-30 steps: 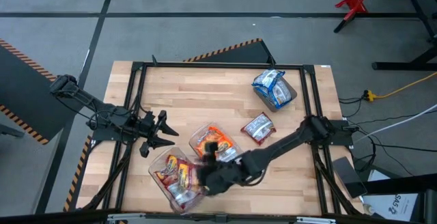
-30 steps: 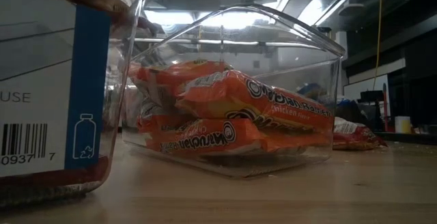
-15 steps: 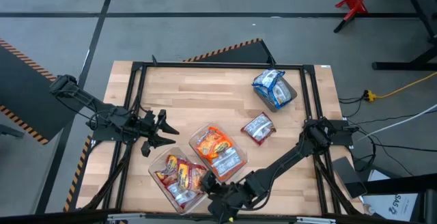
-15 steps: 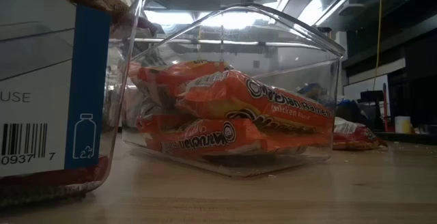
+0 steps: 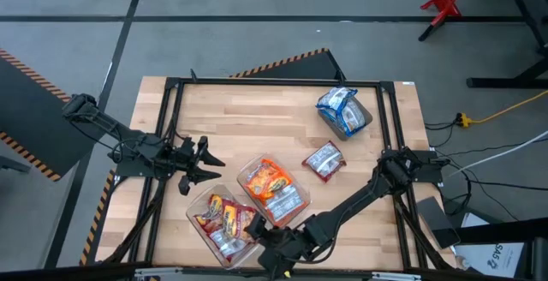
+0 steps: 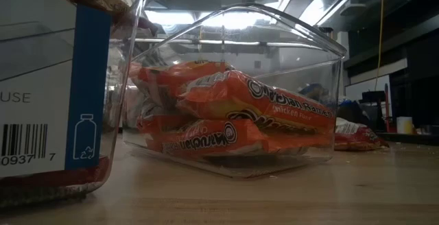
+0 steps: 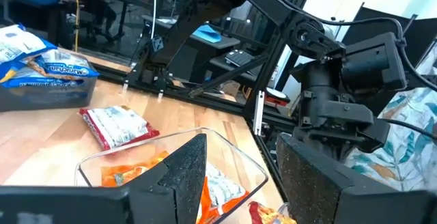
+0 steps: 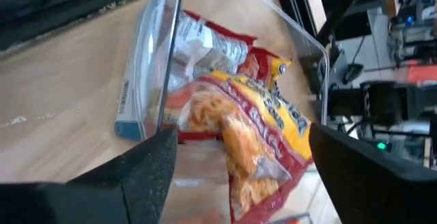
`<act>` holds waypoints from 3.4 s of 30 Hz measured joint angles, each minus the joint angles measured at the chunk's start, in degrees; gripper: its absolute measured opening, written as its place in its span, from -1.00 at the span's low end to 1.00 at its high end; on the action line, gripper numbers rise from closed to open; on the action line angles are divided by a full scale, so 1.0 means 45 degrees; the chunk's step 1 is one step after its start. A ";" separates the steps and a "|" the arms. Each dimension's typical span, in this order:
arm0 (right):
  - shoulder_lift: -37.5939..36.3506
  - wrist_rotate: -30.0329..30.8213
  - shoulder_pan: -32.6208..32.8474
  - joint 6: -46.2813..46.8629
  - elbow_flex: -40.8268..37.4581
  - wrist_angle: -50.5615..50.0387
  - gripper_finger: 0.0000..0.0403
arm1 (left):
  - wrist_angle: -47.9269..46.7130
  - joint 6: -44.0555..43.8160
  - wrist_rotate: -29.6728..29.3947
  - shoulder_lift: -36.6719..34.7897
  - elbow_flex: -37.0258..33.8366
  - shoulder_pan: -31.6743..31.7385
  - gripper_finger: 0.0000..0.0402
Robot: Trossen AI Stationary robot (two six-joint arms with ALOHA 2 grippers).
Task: Sort Maruchan noodles
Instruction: Put the red noodle pack into the bottom transparent bin
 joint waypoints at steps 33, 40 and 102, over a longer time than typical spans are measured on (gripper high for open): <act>0.0885 0.1407 -0.0755 -0.3025 -0.0008 0.1196 0.50 | -0.0534 -0.0063 -0.0997 0.0005 0.0000 0.0000 -0.14; 0.0885 0.1459 -0.0962 -0.2937 -0.0010 0.1339 0.50 | -0.0556 -0.0063 -0.0993 0.0005 0.0000 0.0000 -0.14; 0.2202 0.1795 -0.0682 0.5496 0.1439 0.5124 -1.00 | -0.0637 -0.0335 -0.0967 0.0005 0.0000 0.0000 -0.14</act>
